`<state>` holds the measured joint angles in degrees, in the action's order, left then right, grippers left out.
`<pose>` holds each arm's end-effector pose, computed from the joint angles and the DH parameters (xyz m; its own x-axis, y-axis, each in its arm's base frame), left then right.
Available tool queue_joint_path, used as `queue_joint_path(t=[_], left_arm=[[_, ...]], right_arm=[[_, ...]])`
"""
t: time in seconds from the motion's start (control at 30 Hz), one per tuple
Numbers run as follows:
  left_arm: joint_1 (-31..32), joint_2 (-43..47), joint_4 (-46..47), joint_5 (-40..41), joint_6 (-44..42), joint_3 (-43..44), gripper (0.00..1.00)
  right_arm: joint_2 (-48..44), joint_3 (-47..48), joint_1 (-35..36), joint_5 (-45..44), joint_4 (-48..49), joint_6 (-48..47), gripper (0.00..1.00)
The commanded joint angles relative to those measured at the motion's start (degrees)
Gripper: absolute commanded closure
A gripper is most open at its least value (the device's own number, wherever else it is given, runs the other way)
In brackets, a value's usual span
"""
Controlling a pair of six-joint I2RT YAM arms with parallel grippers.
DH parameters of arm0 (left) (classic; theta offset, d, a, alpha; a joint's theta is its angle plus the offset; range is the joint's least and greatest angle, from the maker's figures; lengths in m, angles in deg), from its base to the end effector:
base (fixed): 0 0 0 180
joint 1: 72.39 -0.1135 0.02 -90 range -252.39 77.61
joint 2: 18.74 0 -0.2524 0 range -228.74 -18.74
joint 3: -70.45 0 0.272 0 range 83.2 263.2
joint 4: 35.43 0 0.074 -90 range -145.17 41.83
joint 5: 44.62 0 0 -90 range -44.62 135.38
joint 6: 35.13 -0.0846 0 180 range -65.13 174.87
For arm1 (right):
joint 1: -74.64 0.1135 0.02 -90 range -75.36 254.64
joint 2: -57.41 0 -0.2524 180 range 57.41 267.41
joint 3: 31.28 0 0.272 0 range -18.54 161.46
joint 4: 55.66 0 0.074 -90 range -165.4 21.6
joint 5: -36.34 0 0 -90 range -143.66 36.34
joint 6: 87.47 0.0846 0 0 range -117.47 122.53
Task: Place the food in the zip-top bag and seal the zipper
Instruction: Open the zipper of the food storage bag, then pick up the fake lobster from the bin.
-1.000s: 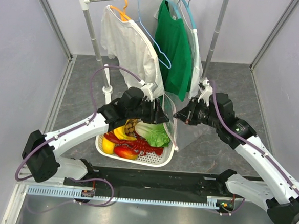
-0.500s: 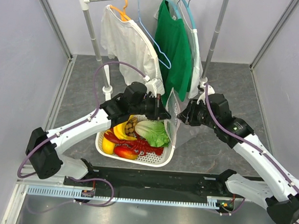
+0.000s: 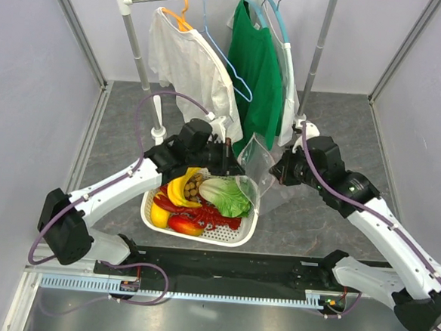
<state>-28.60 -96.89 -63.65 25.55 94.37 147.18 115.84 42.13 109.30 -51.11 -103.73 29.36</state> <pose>0.2498 -0.2792 0.2778 -0.8249 -0.0381 -0.5639 0.4395 0.5842 -0.6823 0.2310 0.1643 0.3123 -0.6710 0.0843 -0.7367 -0.3317 0.8545 0.3998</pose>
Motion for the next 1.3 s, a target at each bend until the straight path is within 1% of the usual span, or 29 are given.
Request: queue_joint_path(t=[0.0, 0.03, 0.13, 0.23, 0.27, 0.3, 0.4, 0.43, 0.47, 0.53, 0.6, 0.63, 0.67, 0.7, 0.77, 0.8, 0.83, 0.87, 0.9, 0.93, 0.97, 1.0, 1.03, 1.07, 1.1, 1.13, 1.17, 1.2, 1.27], left_arm=[[-6.0, 1.7, -7.4, 0.0, -6.1, -1.1, 0.98], [-7.3, 1.7, -8.3, 0.1, -6.9, -1.3, 0.98], [-7.8, 1.3, -9.7, -0.2, -10.3, -1.1, 0.98], [-7.5, -0.7, -9.7, -4.9, -10.9, 0.7, 0.98], [-7.0, -1.6, -9.7, -7.7, -11.0, 1.3, 0.97], [-6.4, -2.6, -9.7, -8.7, -11.4, 1.9, 0.95], [-3.7, -3.1, -8.5, -11.3, -14.4, 3.2, 0.86], [-3.6, -3.1, -8.2, -12.5, -15.5, 3.3, 0.79], [-3.6, -2.9, -8.1, -14.2, -16.5, 3.3, 0.77], [-3.9, -1.3, -8.2, -14.8, -18.8, 3.3, 0.68], [-4.5, 0.3, -9.8, -16.4, -20.3, 3.2, 0.51], [-5.6, 2.5, -10.3, -17.2, -21.7, 2.8, 0.37], [-6.5, 3.9, -10.7, -18.8, -22.2, 2.5, 0.3], [-8.9, 5.3, -11.1, -19.6, -22.5, 1.9, 0.19], [-12.5, 10.9, -11.2, -22.7, -22.9, -1.0, 0.14], [-17.1, 13.0, -11.4, -24.3, -23.8, -2.9, 0.11], [-19.9, 14.7, -13.0, -26.8, -24.5, -3.6, 0.1], [-22.5, 17.7, -14.7, -27.2, -25.0, -4.0, 0.1], [-28.1, 18.8, -16.6, -27.4, -26.5, -4.2, 0.1], [-31.2, 19.6, -21.0, -28.0, -27.5, -4.1, 0.11], [-34.3, 21.2, -23.2, -28.0, -28.2, -4.0, 0.11], [-40.6, 21.5, -25.4, -28.2, -29.7, -3.4, 0.13], [-43.6, 21.6, -30.4, -29.1, -30.6, -3.1, 0.14], [-47.5, 21.3, -32.8, -29.3, -31.5, -2.7, 0.16], [-53.3, 20.0, -35.9, -29.6, -33.0, -2.2, 0.2], [-56.2, 19.2, -38.3, -31.9, -33.7, -2.3, 0.21], [-58.8, 18.3, -42.9, -33.2, -34.4, -2.6, 0.23], [-62.4, 16.3, -45.1, -33.6, -35.7, -3.2, 0.26], [-64.4, 15.2, -48.0, -33.6, -36.1, -4.7, 0.26]], right_arm=[[-5.9, 4.9, -0.1, -5.8, -9.7, -5.0, 1.0], [-6.5, 5.3, -0.4, -6.3, -11.1, -6.6, 1.0], [-8.3, 5.8, -0.8, -6.9, -15.3, -8.4, 1.0], [-9.2, 6.4, -1.1, -3.3, -17.4, -8.5, 1.0], [-9.1, 6.6, -1.1, -2.7, -17.8, -8.1, 1.0], [-8.8, 7.0, -1.1, -2.7, -18.3, -8.1, 1.0], [-7.0, 7.5, -1.1, 0.0, -20.8, -7.8, 1.0], [-6.8, 7.3, -1.1, 0.1, -21.2, -7.9, 1.0], [-6.7, 7.0, -1.1, 0.0, -21.4, -7.8, 1.0], [-6.9, 6.4, -1.1, -0.6, -21.1, -7.1, 1.0], [-7.4, 5.5, -1.1, -0.6, -20.0, -6.4, 1.0], [-7.4, 5.3, -1.1, -0.6, -19.9, -6.4, 1.0], [-7.3, 5.2, -1.1, -0.7, -19.6, -6.3, 1.0], [-7.2, 5.1, -1.0, -0.6, -19.6, -6.3, 1.0], [-7.1, 5.1, -1.1, -0.9, -19.2, -6.1, 1.0], [-7.1, 4.9, -1.1, -0.8, -19.0, -6.0, 1.0], [-7.1, 5.0, -1.1, -0.8, -18.8, -5.8, 1.0], [-7.0, 4.8, -1.1, -0.8, -18.7, -5.7, 1.0], [-7.1, 4.6, -1.1, -0.8, -18.5, -5.6, 1.0], [-7.0, 4.6, -1.2, -0.8, -18.4, -5.4, 1.0], [-6.9, 4.5, -1.1, -0.8, -18.3, -5.4, 1.0], [-6.8, 4.6, -1.2, -0.7, -18.2, -5.3, 1.0], [-6.7, 4.6, -1.2, -0.8, -18.0, -5.3, 1.0], [-6.1, 4.8, -1.2, -0.6, -17.9, -5.3, 1.0], [-5.7, 5.1, -1.2, -0.6, -17.8, -5.3, 1.0], [-5.3, 5.3, -1.3, -0.6, -17.7, -5.4, 1.0], [-4.6, 5.7, -1.3, -0.5, -17.6, -5.3, 1.0], [-4.2, 5.9, -1.3, -0.5, -17.5, -5.4, 1.0], [-3.5, 6.1, -1.3, -0.6, -17.1, -5.4, 1.0]])
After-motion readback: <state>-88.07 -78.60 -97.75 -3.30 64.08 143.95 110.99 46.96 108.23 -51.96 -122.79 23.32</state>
